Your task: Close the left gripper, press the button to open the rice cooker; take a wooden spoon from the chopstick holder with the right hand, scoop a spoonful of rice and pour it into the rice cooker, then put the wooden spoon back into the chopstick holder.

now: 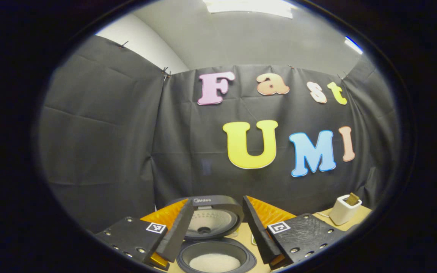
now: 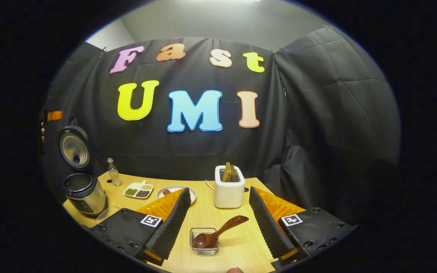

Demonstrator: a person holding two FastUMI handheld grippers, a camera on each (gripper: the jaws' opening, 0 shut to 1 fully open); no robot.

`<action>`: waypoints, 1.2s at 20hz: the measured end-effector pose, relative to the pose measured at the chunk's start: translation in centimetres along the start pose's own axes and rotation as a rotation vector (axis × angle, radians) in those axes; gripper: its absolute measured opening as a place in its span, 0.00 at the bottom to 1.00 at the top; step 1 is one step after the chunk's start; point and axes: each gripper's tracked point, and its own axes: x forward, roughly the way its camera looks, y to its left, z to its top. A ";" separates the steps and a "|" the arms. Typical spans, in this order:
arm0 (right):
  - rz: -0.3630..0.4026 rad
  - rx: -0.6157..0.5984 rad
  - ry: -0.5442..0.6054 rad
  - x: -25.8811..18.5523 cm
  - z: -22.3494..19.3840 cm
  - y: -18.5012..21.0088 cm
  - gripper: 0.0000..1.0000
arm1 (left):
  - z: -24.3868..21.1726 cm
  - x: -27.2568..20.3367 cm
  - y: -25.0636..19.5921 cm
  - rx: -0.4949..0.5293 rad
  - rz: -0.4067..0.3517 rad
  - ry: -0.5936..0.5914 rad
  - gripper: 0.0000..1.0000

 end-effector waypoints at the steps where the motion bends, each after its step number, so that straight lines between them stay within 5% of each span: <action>1: -0.005 0.006 0.003 -0.1 -0.1 0.2 0.98 | 0.1 1.1 0.4 0.004 0.001 -0.001 0.82; 15: -0.049 -0.021 0.041 -0.3 -1.7 2.3 0.98 | -4.2 14.8 4.7 0.026 0.059 0.102 0.79; 24: -0.020 -0.044 0.041 0.0 -1.2 2.7 1.00 | -7.9 16.1 5.7 -0.010 0.100 0.188 0.80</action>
